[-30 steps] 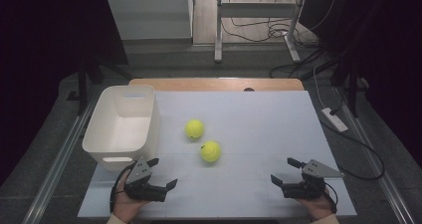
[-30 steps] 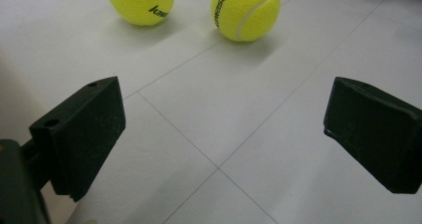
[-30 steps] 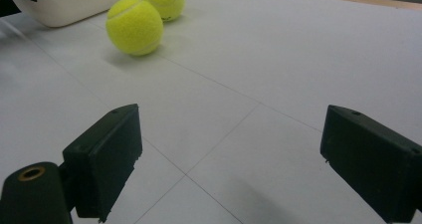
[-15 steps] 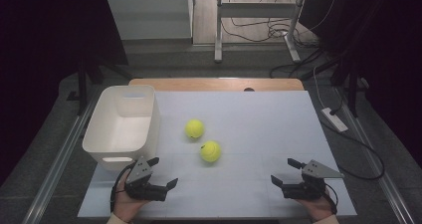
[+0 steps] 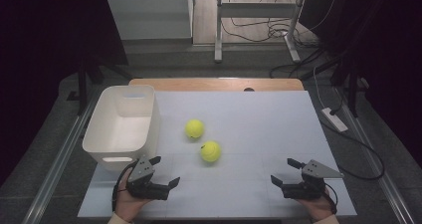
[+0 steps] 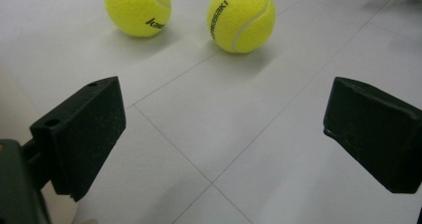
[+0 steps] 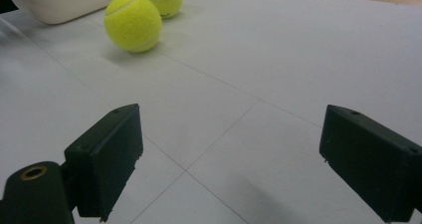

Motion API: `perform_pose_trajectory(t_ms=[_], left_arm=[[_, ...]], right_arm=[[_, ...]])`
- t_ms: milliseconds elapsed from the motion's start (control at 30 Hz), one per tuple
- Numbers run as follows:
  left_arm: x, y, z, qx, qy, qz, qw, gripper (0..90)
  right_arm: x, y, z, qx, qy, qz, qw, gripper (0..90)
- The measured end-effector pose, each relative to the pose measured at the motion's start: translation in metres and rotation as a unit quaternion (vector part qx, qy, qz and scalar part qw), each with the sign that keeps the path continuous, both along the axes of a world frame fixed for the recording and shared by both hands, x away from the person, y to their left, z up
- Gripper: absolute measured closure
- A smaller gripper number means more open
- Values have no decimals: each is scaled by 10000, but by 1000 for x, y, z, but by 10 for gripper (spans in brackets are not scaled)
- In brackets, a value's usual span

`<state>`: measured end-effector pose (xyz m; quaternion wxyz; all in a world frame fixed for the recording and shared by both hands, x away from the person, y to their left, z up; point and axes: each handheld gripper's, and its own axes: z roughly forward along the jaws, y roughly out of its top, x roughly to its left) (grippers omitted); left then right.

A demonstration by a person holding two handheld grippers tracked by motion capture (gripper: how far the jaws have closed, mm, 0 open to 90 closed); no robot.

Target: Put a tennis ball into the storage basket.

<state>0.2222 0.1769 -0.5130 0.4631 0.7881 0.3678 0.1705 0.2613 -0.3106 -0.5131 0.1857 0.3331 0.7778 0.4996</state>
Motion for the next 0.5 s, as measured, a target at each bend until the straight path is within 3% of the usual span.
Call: perform_pose_trajectory(t_ms=[500], left_arm=[[5, -6, 11, 8, 35, -29, 10000, 41]], right_arm=[[-1, -3, 0, 8, -20, -57, 10000, 100]])
